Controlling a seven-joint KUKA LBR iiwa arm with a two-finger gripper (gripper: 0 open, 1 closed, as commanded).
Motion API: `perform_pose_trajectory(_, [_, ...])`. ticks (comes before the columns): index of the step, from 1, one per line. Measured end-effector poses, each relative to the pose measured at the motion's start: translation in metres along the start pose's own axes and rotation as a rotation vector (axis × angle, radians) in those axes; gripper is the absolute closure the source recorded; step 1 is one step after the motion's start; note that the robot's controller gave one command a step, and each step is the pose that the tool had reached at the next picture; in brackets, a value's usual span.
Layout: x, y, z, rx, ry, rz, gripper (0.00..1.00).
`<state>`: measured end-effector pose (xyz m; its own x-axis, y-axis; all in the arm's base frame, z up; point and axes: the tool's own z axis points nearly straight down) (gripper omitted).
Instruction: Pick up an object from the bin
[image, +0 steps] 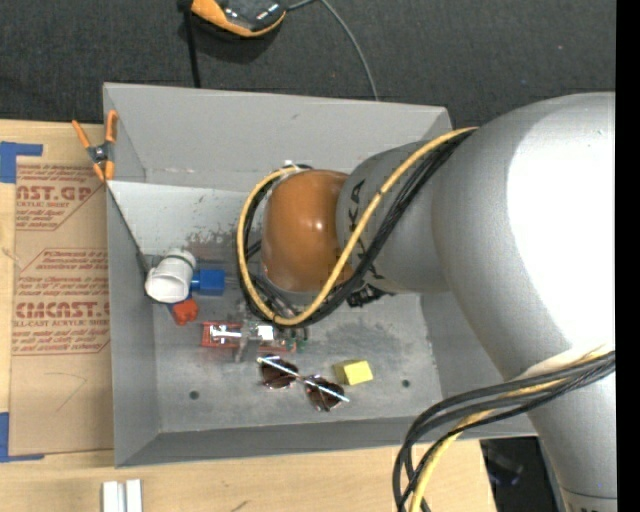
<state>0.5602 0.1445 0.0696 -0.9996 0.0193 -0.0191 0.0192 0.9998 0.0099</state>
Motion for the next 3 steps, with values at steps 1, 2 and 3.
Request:
perform_pose_trajectory(1, [-0.002,0.003,-0.007,0.0,0.001,0.018,1.0])
perform_pose_trajectory(2, [0.001,0.007,-0.038,0.0,0.002,0.024,1.0])
perform_pose_trajectory(3, [-0.004,0.004,-0.045,-0.003,-0.006,0.033,1.0])
